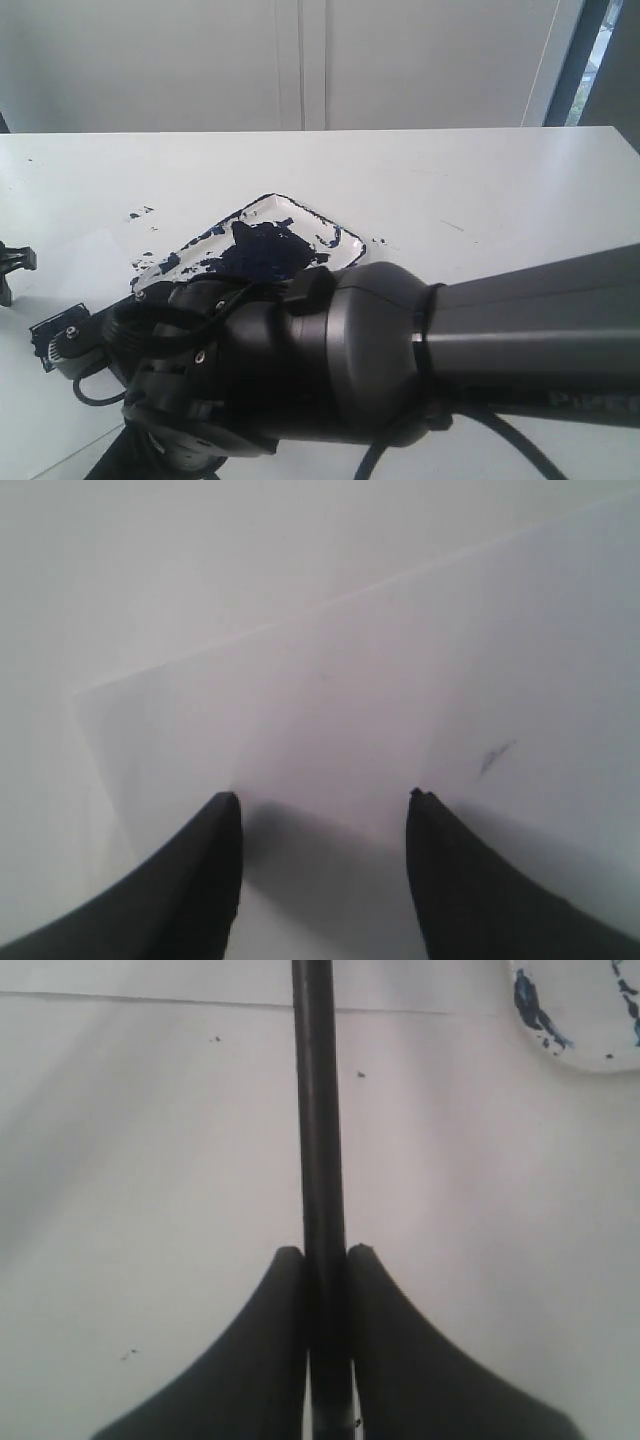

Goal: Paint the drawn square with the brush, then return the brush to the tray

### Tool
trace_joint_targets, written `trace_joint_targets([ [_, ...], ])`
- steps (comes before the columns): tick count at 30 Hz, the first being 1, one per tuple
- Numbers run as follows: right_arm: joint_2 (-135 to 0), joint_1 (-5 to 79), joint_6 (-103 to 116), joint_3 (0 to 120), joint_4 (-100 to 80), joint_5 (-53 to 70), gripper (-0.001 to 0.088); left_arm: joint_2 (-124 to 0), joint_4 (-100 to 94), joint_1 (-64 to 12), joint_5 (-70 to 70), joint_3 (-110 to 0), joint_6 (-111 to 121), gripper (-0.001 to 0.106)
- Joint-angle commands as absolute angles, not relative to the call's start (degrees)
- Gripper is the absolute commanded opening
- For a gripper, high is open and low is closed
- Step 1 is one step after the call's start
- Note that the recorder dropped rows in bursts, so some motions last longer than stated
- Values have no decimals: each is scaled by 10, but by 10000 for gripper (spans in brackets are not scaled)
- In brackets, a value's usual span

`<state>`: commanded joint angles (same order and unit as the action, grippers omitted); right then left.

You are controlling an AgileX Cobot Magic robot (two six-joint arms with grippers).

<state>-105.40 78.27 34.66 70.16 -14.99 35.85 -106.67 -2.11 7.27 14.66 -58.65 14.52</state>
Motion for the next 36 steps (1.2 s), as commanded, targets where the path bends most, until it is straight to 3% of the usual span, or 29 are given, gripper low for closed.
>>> trace_joint_targets([
  [9,-1054,781,393,701,-200,377,0,-1067,-21,73,147,-587,145,551],
  [14,-1054,782,304,701,-99,330,0,-1067,-21,73,147,-587,145,551],
  [22,-1054,782,288,701,-87,329,0,-1067,-21,73,149,-587,145,551],
  [36,-1054,781,418,701,-201,364,0,-1067,-21,73,150,-587,145,551],
])
